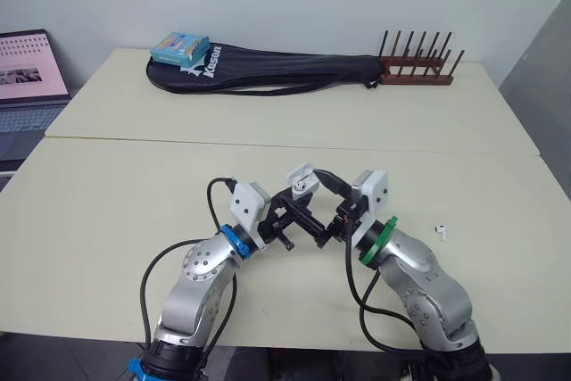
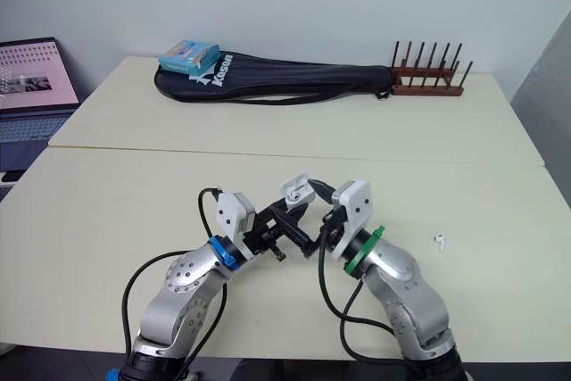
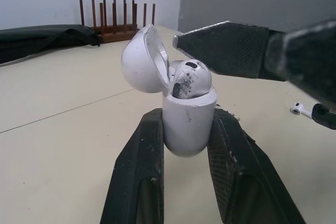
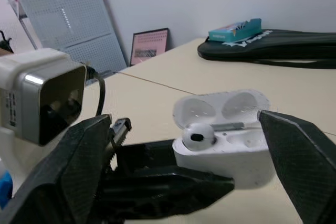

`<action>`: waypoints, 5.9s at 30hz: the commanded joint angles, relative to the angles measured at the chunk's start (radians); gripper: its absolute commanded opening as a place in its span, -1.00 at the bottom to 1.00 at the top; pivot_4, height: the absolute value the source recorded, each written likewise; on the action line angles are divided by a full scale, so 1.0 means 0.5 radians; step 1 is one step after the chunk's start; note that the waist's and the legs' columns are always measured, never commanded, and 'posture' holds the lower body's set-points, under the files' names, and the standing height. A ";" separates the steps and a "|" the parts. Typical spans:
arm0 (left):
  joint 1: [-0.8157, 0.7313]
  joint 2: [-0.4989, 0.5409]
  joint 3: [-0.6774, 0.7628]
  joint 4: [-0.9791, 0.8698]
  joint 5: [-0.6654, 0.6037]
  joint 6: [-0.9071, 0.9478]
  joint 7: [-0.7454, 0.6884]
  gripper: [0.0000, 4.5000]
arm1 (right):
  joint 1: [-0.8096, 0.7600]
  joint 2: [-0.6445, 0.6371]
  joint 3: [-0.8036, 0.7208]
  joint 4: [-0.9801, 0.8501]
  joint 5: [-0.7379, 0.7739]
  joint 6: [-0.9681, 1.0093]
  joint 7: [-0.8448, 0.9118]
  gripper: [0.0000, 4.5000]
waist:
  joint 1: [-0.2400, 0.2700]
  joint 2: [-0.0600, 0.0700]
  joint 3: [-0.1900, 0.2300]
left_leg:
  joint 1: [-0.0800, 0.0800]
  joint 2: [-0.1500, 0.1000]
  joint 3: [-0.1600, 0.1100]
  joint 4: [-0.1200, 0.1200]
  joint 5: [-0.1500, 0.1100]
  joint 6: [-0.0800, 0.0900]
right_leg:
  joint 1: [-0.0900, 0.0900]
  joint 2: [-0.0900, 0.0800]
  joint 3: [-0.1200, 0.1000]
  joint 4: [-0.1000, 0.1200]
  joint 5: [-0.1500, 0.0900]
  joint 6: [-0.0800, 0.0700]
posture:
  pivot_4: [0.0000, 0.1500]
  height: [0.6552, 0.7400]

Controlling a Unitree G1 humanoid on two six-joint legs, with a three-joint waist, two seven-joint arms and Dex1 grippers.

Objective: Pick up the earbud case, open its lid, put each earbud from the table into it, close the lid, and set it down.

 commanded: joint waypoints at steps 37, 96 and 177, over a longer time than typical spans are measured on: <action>0.031 -0.027 -0.008 0.088 0.135 -0.286 0.082 -0.66 | 0.614 -0.845 -1.199 -0.007 0.020 0.631 0.042 1.00 | 0.002 0.002 -0.002 | 0.007 -0.004 0.012 0.001 0.000 0.000 | 0.015 0.000 0.007 -0.007 0.000 0.001 | 1.00 0.70; 0.258 0.010 -0.076 -0.176 0.147 -0.176 0.177 -0.66 | -0.075 -1.926 -0.063 1.442 -0.623 -1.750 2.233 -0.48 | 0.001 0.002 0.000 | 0.034 -0.001 0.013 0.002 -0.001 0.001 | 0.039 -0.002 0.009 -0.010 0.000 0.000 | 1.00 0.70; -0.037 -0.051 -0.123 -0.072 0.023 -0.135 -0.002 -0.66 | -0.342 -0.326 -0.198 -0.036 -0.224 -0.172 0.421 -0.84 | 0.004 0.001 0.003 | 0.008 -0.002 -0.004 0.002 0.000 0.000 | 0.016 -0.001 -0.004 -0.005 0.002 0.002 | 1.00 0.70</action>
